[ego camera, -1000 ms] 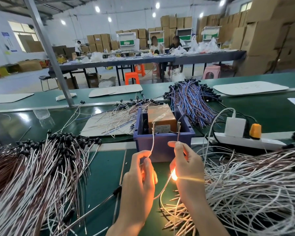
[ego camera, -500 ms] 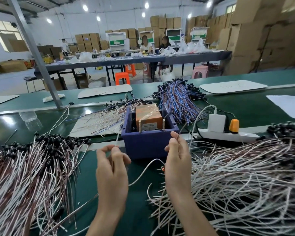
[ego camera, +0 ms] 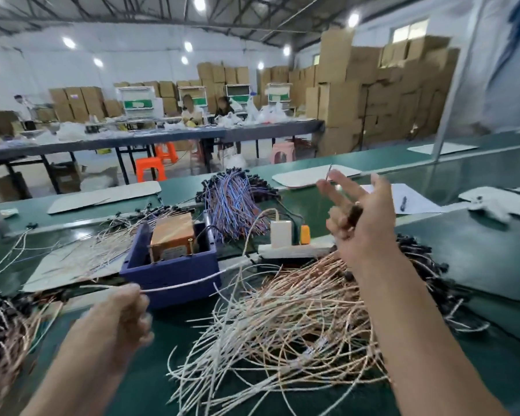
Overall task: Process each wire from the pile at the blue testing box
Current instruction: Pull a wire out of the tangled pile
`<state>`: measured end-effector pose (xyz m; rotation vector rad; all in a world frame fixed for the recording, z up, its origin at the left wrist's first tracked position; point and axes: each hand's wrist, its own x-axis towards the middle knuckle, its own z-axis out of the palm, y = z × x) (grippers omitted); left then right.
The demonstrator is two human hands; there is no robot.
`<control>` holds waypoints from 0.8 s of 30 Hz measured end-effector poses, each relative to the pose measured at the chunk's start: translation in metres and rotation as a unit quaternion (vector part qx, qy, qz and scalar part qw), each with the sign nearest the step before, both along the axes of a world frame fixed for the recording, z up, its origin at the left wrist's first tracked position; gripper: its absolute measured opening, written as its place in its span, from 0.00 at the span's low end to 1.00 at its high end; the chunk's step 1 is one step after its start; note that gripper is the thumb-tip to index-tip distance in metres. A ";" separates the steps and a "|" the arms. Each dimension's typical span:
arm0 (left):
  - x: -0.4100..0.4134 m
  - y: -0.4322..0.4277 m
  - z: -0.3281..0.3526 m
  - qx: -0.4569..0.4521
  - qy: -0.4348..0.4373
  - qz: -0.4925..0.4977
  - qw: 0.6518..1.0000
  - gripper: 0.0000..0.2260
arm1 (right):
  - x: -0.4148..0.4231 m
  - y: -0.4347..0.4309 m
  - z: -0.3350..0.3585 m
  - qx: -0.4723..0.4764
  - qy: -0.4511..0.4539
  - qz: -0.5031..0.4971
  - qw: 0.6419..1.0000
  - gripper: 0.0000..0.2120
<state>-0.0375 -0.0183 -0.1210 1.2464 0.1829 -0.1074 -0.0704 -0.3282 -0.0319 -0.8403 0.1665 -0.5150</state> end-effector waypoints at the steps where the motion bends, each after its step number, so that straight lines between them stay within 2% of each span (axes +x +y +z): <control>1: -0.009 -0.010 -0.004 0.011 0.024 -0.028 0.999 0.11 | 0.002 -0.016 0.001 0.004 0.012 0.022 1.000 0.31; 3: -0.026 -0.026 -0.012 0.082 0.068 -0.085 0.991 0.12 | 0.007 -0.036 0.000 -0.032 0.044 0.071 0.996 0.38; 4: -0.033 -0.031 -0.016 0.168 0.080 -0.121 0.975 0.15 | 0.010 -0.041 -0.002 -0.070 0.068 0.088 0.991 0.40; 5: -0.039 -0.036 -0.018 0.284 0.081 -0.167 0.941 0.20 | 0.013 -0.041 -0.004 -0.113 0.093 0.097 0.984 0.42; 6: -0.046 -0.041 -0.016 0.403 0.067 -0.209 0.889 0.26 | 0.016 -0.040 -0.006 -0.155 0.115 0.099 0.976 0.42; 7: -0.053 -0.047 -0.009 0.498 0.030 -0.220 0.838 0.30 | 0.018 -0.038 -0.006 -0.187 0.126 0.098 0.969 0.42; 8: -0.058 -0.055 -0.001 0.558 -0.037 -0.191 0.807 0.32 | 0.021 -0.035 -0.006 -0.200 0.123 0.093 0.968 0.42; 9: -0.063 -0.065 0.008 0.584 -0.126 -0.138 0.790 0.32 | 0.023 -0.033 -0.005 -0.188 0.110 0.086 0.972 0.41; 11: -0.074 -0.096 0.029 0.550 -0.305 -0.040 0.777 0.27 | 0.026 -0.029 -0.001 -0.108 0.069 0.072 0.989 0.39; 12: -0.076 -0.114 0.036 0.535 -0.374 -0.025 0.757 0.22 | 0.026 -0.027 0.001 -0.054 0.049 0.073 0.995 0.36; 13: -0.076 -0.133 0.041 0.531 -0.419 -0.043 0.735 0.23 | 0.026 -0.025 0.003 0.001 0.030 0.081 0.996 0.34; 14: -0.073 -0.151 0.043 0.527 -0.443 -0.071 0.722 0.29 | 0.026 -0.023 0.004 0.052 0.012 0.095 0.994 0.33; 16: -0.061 -0.186 0.045 0.517 -0.443 -0.151 0.717 0.35 | 0.023 -0.023 0.004 0.127 -0.031 0.121 0.984 0.35; 17: -0.053 -0.198 0.044 0.488 -0.430 -0.200 0.733 0.34 | 0.021 -0.026 0.003 0.155 -0.055 0.125 0.979 0.35; 19: -0.042 -0.210 0.042 0.394 -0.395 -0.276 0.783 0.26 | 0.016 -0.038 0.001 0.200 -0.093 0.120 0.968 0.36; 20: -0.037 -0.209 0.041 0.370 -0.386 -0.282 0.796 0.20 | 0.013 -0.046 0.000 0.219 -0.107 0.120 0.963 0.36; 22: -0.024 -0.203 0.038 0.398 -0.395 -0.251 0.789 0.13 | 0.009 -0.065 -0.003 0.248 -0.119 0.108 0.955 0.35; 23: -0.018 -0.198 0.038 0.432 -0.407 -0.233 0.771 0.13 | 0.008 -0.075 -0.004 0.254 -0.117 0.092 0.956 0.35; 24: -0.012 -0.194 0.040 0.482 -0.421 -0.219 0.737 0.14 | 0.007 -0.085 -0.007 0.253 -0.108 0.069 0.959 0.35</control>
